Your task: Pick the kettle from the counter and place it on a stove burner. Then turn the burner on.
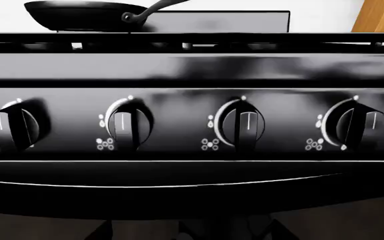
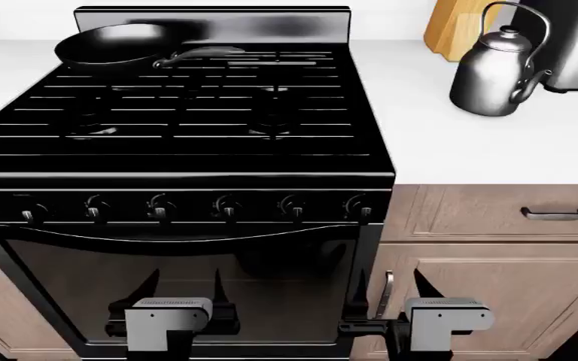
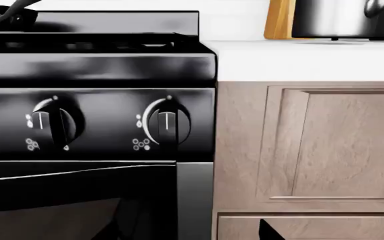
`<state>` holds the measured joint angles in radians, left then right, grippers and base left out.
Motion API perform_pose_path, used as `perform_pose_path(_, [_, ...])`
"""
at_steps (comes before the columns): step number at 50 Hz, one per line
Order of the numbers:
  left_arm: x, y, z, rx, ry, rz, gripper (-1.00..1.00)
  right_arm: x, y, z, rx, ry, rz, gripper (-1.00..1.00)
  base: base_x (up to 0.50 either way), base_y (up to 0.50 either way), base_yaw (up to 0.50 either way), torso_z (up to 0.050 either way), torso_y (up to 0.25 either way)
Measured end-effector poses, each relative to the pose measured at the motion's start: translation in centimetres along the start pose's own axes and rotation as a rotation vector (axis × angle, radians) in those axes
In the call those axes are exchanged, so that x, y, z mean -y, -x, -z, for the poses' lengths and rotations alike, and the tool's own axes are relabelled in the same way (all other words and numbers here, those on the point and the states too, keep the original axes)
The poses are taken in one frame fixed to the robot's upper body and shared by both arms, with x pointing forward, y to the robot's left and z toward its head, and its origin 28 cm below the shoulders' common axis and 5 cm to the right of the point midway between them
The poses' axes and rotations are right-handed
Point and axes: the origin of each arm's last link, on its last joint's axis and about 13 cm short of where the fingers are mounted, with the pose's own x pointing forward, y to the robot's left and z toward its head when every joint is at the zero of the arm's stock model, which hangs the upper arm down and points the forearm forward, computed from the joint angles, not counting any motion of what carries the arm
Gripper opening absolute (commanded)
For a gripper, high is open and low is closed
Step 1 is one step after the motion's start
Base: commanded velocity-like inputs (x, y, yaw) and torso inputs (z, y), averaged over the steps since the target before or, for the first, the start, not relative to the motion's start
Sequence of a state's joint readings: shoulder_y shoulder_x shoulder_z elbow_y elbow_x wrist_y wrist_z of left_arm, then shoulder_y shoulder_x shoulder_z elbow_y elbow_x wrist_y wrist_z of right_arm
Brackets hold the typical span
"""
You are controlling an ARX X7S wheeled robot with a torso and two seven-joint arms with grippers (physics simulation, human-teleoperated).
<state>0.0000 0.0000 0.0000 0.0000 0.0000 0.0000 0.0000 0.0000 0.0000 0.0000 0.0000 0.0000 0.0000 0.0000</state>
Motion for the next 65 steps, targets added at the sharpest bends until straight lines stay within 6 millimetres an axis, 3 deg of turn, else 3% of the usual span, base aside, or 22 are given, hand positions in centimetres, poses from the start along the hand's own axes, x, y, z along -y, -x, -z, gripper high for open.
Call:
perform_pose_path(14, [0.1, 0.9, -1.5, 0.100, -0.008, 0.045, 1.00, 0.2, 0.5, -1.2, 0.043, -0.019, -0.011, 1.00, 0.00, 0.00, 0.00, 0.032, 0.000])
perform_pose_path(18, [-0.1, 0.5, -3.8, 0.169, -0.015, 0.066, 1.00, 0.4, 0.1, -3.4, 0.093, -0.030, -0.017, 1.00, 0.00, 0.00, 0.00, 0.050, 0.000])
perform_pose_path(30, [-0.6, -2.0, -12.5, 0.400, -0.031, 0.077, 1.00, 0.8, -2.0, -12.8, 0.288, -0.086, -0.047, 1.00, 0.00, 0.00, 0.00, 0.050, 0.000])
perform_pose_path(37, [-0.7, -2.1, -15.4, 0.493, -0.048, 0.082, 1.00, 0.8, -1.7, -15.8, 0.368, -0.100, -0.076, 1.00, 0.22, -0.44, 0.00, 0.029, 0.000])
perform_pose_path(48, [-0.4, -1.5, -17.6, 0.565, -0.084, 0.086, 1.00, 1.1, -0.9, -17.9, 0.442, -0.104, -0.088, 1.00, 0.42, -0.38, 0.00, 0.000, 0.000])
perform_pose_path(65, [-0.2, -1.0, -18.5, 0.590, -0.085, 0.098, 1.00, 1.1, 0.4, -19.3, 0.515, -0.132, -0.105, 1.00, 0.41, -0.42, 0.00, 0.000, 0.000])
